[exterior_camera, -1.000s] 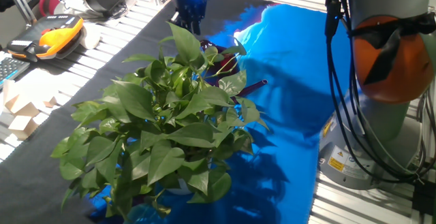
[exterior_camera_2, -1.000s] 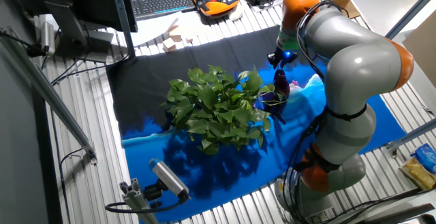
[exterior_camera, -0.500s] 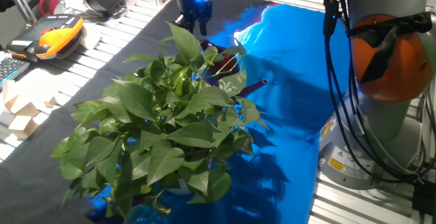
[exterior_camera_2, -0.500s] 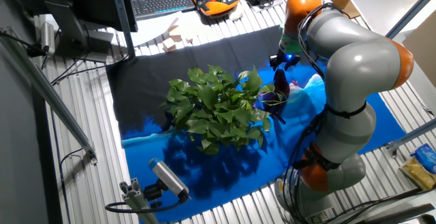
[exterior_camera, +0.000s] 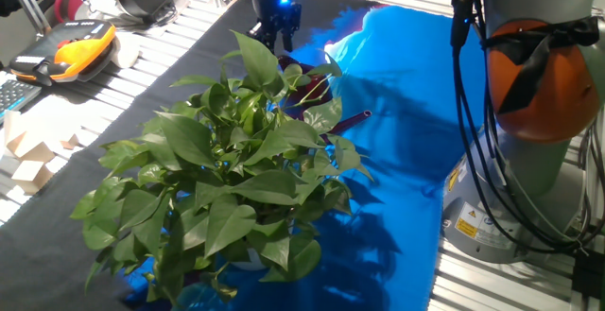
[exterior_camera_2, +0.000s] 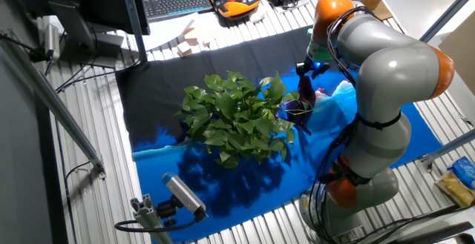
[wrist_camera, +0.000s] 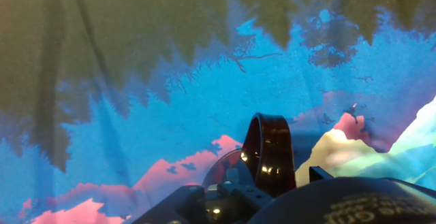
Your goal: Water the plant
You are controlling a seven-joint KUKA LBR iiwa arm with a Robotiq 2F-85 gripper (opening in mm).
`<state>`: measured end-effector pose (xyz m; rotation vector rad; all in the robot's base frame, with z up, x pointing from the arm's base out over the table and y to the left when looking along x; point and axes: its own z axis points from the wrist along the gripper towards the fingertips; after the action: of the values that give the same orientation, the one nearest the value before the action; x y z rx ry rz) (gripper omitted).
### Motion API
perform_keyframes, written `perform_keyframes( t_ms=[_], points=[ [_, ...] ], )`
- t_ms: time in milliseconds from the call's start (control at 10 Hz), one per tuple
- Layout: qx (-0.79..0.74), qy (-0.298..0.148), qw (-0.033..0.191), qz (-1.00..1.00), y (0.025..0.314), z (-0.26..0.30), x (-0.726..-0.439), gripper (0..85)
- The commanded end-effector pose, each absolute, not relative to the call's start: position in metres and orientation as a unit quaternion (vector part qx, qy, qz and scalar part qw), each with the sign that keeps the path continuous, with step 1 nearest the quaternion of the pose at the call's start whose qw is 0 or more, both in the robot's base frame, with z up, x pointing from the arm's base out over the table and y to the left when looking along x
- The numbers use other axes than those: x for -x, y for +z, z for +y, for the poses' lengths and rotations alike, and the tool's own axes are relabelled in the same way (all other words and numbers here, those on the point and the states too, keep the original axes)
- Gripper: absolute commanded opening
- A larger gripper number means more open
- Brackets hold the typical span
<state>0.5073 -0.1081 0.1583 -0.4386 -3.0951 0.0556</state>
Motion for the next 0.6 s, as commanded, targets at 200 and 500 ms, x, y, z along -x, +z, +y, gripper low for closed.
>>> perform_keyframes(
  t_ms=[200,500],
  points=[
    [0.145,0.017,0.000,-0.989,0.148,-0.108,-0.503,51.0],
    [0.147,0.014,-0.002,-0.989,0.143,-0.107,-0.499,51.0]
  ],
)
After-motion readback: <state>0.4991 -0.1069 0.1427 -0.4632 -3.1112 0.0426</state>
